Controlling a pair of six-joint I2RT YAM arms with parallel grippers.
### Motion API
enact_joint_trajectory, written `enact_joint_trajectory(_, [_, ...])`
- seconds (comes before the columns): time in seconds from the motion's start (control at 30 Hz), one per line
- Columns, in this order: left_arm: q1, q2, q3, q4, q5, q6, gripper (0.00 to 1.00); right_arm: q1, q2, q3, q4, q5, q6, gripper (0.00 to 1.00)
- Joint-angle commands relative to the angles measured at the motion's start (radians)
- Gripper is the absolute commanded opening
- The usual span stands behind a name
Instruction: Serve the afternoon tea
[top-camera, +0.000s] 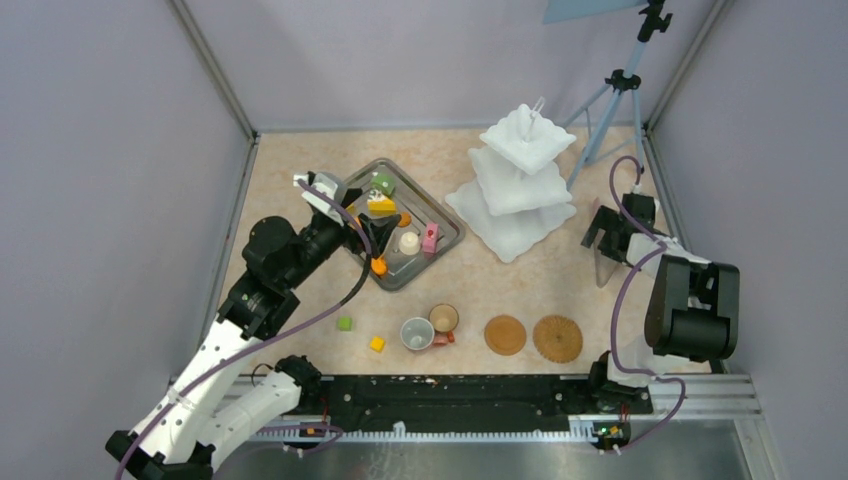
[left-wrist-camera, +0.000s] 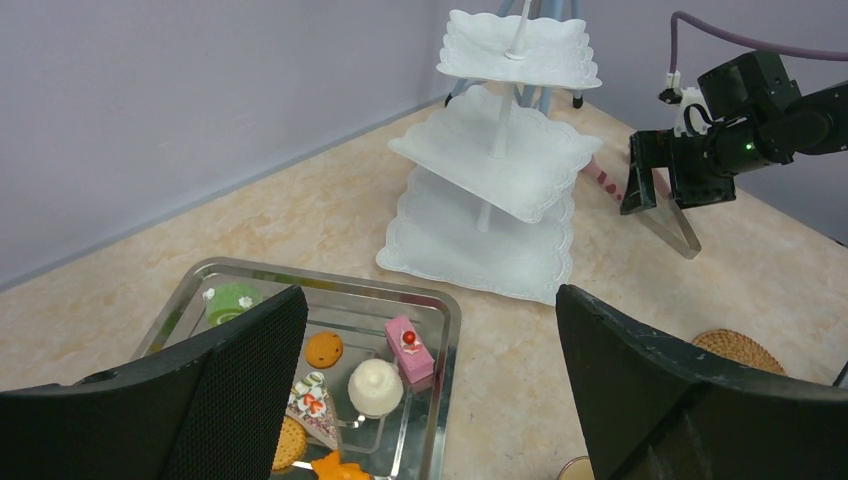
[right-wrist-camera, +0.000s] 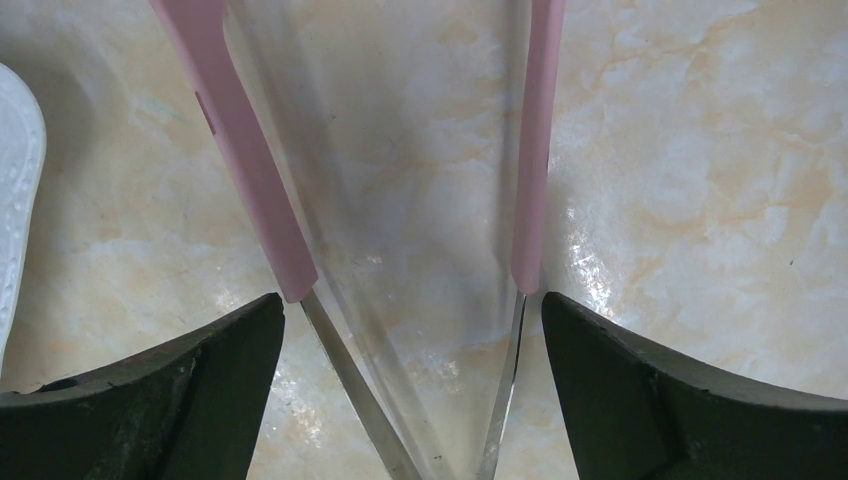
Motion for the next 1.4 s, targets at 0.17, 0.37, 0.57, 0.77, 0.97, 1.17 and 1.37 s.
enact_joint_trajectory(0.17, [-0.002, -0.001, -0.005, 0.062, 0.025, -0.003, 0.99, -0.004, 0.028, -0.056, -0.032, -0.028, 0.015, 0.93])
enact_joint_trajectory(0.37, [-0.002, -0.004, -0.003, 0.063, 0.034, -0.005, 0.99, 0.049, 0.02, -0.045, -0.037, 0.053, -0.004, 0.85])
enact_joint_trajectory(0.57, [-0.002, -0.004, -0.006, 0.063, 0.036, -0.004, 0.99, 0.065, 0.011, -0.054, -0.027, 0.08, 0.005, 0.71])
enact_joint_trajectory(0.77, [-0.001, 0.003, -0.007, 0.066, 0.042, -0.008, 0.99, 0.067, -0.068, -0.066, -0.019, 0.055, 0.003, 0.63])
enact_joint_trajectory(0.97, [0.002, 0.011, -0.009, 0.068, 0.038, -0.009, 0.99, 0.067, -0.216, -0.061, -0.096, 0.052, 0.012, 0.55])
enact_joint_trajectory(1.17, [0.007, 0.027, -0.011, 0.068, 0.037, -0.01, 0.99, 0.067, -0.359, -0.054, -0.246, -0.039, 0.101, 0.48])
enact_joint_trajectory(1.37, [0.006, 0.055, -0.014, 0.068, 0.025, -0.006, 0.99, 0.136, -0.549, -0.146, -0.347, -0.247, 0.265, 0.42])
